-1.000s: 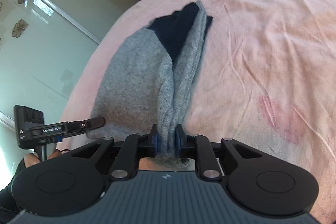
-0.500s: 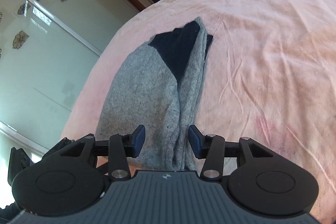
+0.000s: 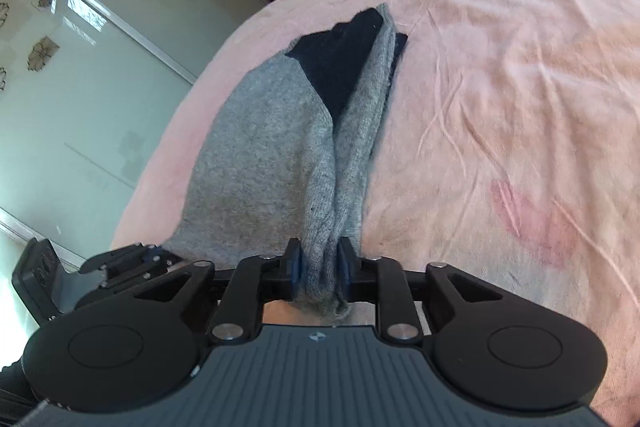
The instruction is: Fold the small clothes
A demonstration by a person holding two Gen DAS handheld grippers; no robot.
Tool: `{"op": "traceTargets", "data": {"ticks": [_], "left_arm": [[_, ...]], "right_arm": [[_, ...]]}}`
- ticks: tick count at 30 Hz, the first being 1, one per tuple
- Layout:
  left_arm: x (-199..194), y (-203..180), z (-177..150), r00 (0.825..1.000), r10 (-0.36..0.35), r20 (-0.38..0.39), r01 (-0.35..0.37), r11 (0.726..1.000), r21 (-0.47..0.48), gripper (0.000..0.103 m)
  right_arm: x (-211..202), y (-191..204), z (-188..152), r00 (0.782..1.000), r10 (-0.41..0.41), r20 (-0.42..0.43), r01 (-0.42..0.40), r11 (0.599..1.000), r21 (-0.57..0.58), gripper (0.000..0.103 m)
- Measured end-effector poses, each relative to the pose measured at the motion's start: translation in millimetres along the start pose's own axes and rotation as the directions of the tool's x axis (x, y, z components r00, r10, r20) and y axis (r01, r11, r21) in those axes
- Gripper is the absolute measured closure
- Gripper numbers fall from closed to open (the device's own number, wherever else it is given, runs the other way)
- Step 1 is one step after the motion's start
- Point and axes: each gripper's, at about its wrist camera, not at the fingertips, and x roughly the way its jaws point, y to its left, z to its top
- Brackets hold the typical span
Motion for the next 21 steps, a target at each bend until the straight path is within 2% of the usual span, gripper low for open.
{"op": "traceTargets", "data": {"ticks": [1,3,5,7,9,11,13,14,15,16,19,21], "left_arm": [[-8.2,0.0,2.3,0.999,-0.04,0.005,0.04,0.999,0.01,0.093],[-21.6,-4.8,9.9,0.995,-0.083,0.047,0.081,0.996,0.035,0.089],[-24.9,-14.1,21.3,0.988,-0.125,0.096,0.12,0.991,0.054,0.078],[-16.0,-29.4,31.7,0.981,-0.145,0.132,0.137,0.988,0.07,0.045],[0.8,-44.3,35.7,0.98,-0.139,0.145,0.123,0.986,0.116,0.032],[25.3,-50.7,33.9,0.99,-0.112,0.087,0.101,0.987,0.128,0.033],[46.9,-47.4,26.6,0.993,-0.114,0.018,0.111,0.988,0.108,0.033],[53.2,-44.2,21.5,0.994,-0.105,0.004,0.104,0.99,0.094,0.034],[52.6,-41.4,16.4,0.994,-0.112,0.02,0.109,0.99,0.093,0.034],[50.8,-39.9,13.6,0.993,-0.119,0.026,0.117,0.989,0.095,0.034],[49.6,-30.1,9.7,0.988,-0.149,0.032,0.146,0.987,0.068,0.034],[51.6,-27.4,8.9,0.988,-0.151,0.041,0.147,0.986,0.073,0.033]], "right_arm": [[-9.4,2.0,3.8,0.999,0.02,0.043,-0.02,1.0,0.001,0.058],[-27.1,2.8,17.4,0.99,0.061,0.127,-0.063,0.998,0.01,0.047],[-30.4,5.0,39.5,0.984,0.062,0.168,-0.064,0.998,0.007,0.047],[-14.1,6.9,67.5,0.983,0.031,0.178,-0.031,1.0,-0.005,0.048],[14.8,1.2,98.4,0.989,0.009,0.146,-0.013,0.999,0.03,0.047],[45.6,-5.3,123.7,0.991,-0.072,0.117,0.063,0.995,0.078,0.048],[69.8,-9.7,136.6,0.993,-0.095,0.068,0.088,0.992,0.094,0.049],[81.5,-11.8,138.5,0.994,-0.106,0.038,0.102,0.989,0.103,0.051],[90.4,-12.7,138.7,0.994,-0.111,0.02,0.109,0.988,0.11,0.067],[93.9,-10.2,137.1,0.995,-0.102,0.007,0.1,0.991,0.093,0.089],[81.8,-5.6,133.0,0.991,-0.122,0.051,0.121,0.992,0.019,0.092],[84.0,-27.3,129.7,0.99,-0.137,0.042,0.133,0.988,0.082,0.095]]}}
